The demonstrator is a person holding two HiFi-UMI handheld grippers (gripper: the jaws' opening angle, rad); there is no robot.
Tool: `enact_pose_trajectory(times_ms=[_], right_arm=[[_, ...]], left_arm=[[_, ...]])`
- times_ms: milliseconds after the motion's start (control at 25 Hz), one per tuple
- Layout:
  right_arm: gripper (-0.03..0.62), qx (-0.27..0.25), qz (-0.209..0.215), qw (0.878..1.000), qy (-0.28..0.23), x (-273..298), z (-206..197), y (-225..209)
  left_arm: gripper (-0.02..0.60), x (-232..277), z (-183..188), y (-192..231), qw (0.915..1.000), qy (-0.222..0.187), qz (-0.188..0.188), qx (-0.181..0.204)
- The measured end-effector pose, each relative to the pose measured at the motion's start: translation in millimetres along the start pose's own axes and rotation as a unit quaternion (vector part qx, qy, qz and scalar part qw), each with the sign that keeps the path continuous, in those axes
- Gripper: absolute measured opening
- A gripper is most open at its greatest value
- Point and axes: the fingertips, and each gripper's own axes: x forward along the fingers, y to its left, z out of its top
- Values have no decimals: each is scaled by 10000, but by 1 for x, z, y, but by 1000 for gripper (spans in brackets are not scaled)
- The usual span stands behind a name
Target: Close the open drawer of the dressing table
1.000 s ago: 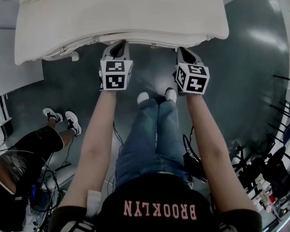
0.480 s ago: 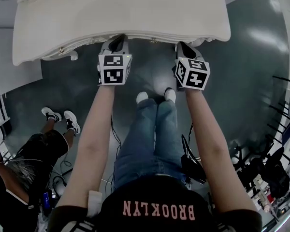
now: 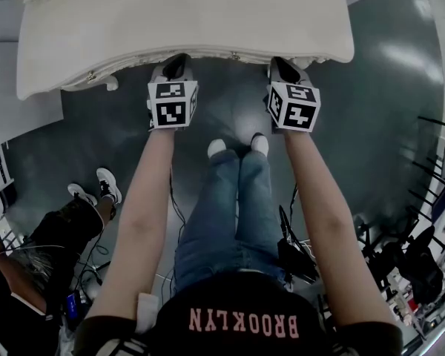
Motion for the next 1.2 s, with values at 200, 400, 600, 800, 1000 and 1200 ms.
enact_pose_trajectory(times_ms=[200,400,600,800,1000,1200], right_arm=[[-2,211,-23,9998,46,1,-1,1],[-2,194,-26,9997,130,3,0,3],[-3,239,81,9997,31,-8,6,7],[-3,246,189,9995,-37,-31,11,13],[-3,57,172,9998,-103,-57,19,12],[-3,-252,181,9988,-383,-86,37,15]], left_arm=[[5,-8,0,-3,10000,-68,6,27],[5,-17,2,-6,9999,-136,86,-16],[5,-31,2,-19,9996,-216,115,-101],[5,-48,11,-28,9991,-332,155,-216],[5,-68,29,-37,9985,-468,215,-198],[5,-88,43,-43,9978,-568,250,-252]])
